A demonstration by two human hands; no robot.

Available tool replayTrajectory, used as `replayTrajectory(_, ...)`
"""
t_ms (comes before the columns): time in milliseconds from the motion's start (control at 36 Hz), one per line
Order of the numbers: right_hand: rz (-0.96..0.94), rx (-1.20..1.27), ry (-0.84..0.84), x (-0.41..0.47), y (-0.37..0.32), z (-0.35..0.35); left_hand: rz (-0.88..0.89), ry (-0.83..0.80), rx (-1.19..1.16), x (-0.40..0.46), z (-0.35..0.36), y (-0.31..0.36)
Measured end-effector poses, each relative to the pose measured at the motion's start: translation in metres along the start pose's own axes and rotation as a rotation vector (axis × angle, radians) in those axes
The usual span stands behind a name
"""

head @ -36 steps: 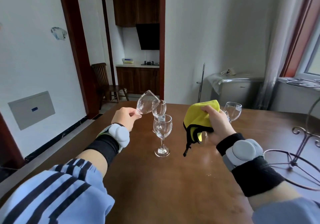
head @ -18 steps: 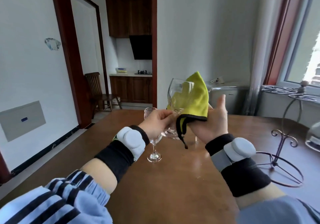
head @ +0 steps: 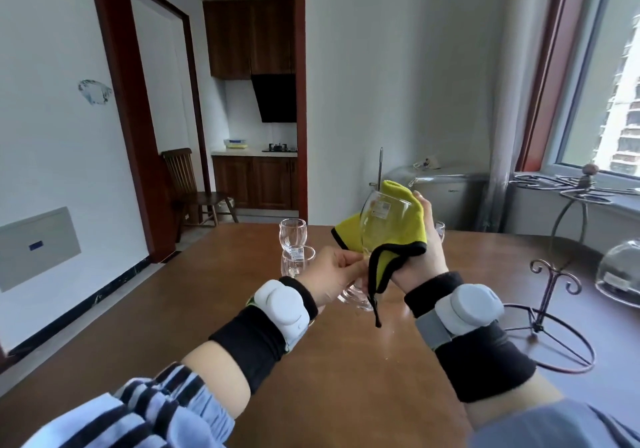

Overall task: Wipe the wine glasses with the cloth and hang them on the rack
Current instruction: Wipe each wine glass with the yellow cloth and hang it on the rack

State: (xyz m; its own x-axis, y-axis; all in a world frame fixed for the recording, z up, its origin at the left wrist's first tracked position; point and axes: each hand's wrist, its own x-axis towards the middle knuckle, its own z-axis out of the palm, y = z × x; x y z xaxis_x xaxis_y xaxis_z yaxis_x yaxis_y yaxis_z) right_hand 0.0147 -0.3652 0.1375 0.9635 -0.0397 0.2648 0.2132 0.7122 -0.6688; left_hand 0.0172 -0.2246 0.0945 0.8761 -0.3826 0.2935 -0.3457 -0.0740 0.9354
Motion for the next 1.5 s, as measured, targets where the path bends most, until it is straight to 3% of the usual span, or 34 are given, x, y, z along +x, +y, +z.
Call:
replayTrajectory(56, -0.042, 0.024, 0.018, 0.001, 0.003, -0.005, -0.001, 0.044, 0.125, 0.003, 0.0, -0.002)
replayTrajectory(139, 0.04, 0.046, -0.016, 0.001, 0.011, -0.013, -0.004, 0.129, 0.331, 0.008, 0.0, -0.007)
replayTrajectory(194, 0.139, 0.169, 0.011, 0.008, 0.013, -0.015, 0.015, 0.178, 0.505, 0.009, -0.001, -0.007)
replayTrajectory(278, 0.098, 0.148, 0.124, 0.006, 0.014, -0.016, 0.073, 0.236, 0.809, 0.006, 0.001, 0.0)
replayTrajectory(389, 0.101, 0.339, 0.176, -0.001, 0.005, -0.015, 0.16, 0.295, 1.089, 0.002, 0.0, 0.008)
replayTrajectory(583, 0.111, 0.294, -0.046, -0.007, 0.0, -0.016, 0.181, 0.265, 0.819, 0.005, -0.009, 0.007)
replayTrajectory(722, 0.041, 0.144, -0.061, -0.003, 0.008, -0.013, 0.071, 0.143, 0.573, 0.006, -0.008, 0.004)
replayTrajectory(861, 0.098, 0.262, -0.101, 0.004, 0.015, -0.031, 0.049, -0.025, 0.308, -0.004, 0.004, 0.02)
replayTrajectory(945, 0.089, 0.186, -0.165, -0.001, 0.022, -0.04, 0.041, -0.13, 0.174, -0.004, 0.006, 0.021)
replayTrajectory(1000, 0.101, 0.191, -0.197, -0.009, 0.017, -0.035, 0.023, -0.14, 0.101, -0.003, 0.007, 0.019)
replayTrajectory(1056, 0.176, 0.289, -0.128, 0.0, 0.015, -0.033, 0.018, -0.09, 0.087, -0.001, 0.009, 0.017)
replayTrajectory(1167, 0.059, 0.252, 0.103, 0.007, 0.016, -0.026, 0.03, 0.018, 0.208, 0.001, 0.013, 0.014)
replayTrajectory(1306, -0.045, 0.078, 0.205, -0.006, 0.013, -0.006, 0.069, 0.203, 0.716, 0.007, 0.009, 0.007)
replayTrajectory(1417, -0.184, -0.154, 0.234, -0.007, 0.02, -0.003, 0.127, 0.188, 0.987, 0.006, 0.013, 0.012)
replayTrajectory(1500, -0.191, -0.172, 0.265, -0.011, 0.017, -0.003, 0.154, 0.181, 1.011, 0.003, 0.013, 0.011)
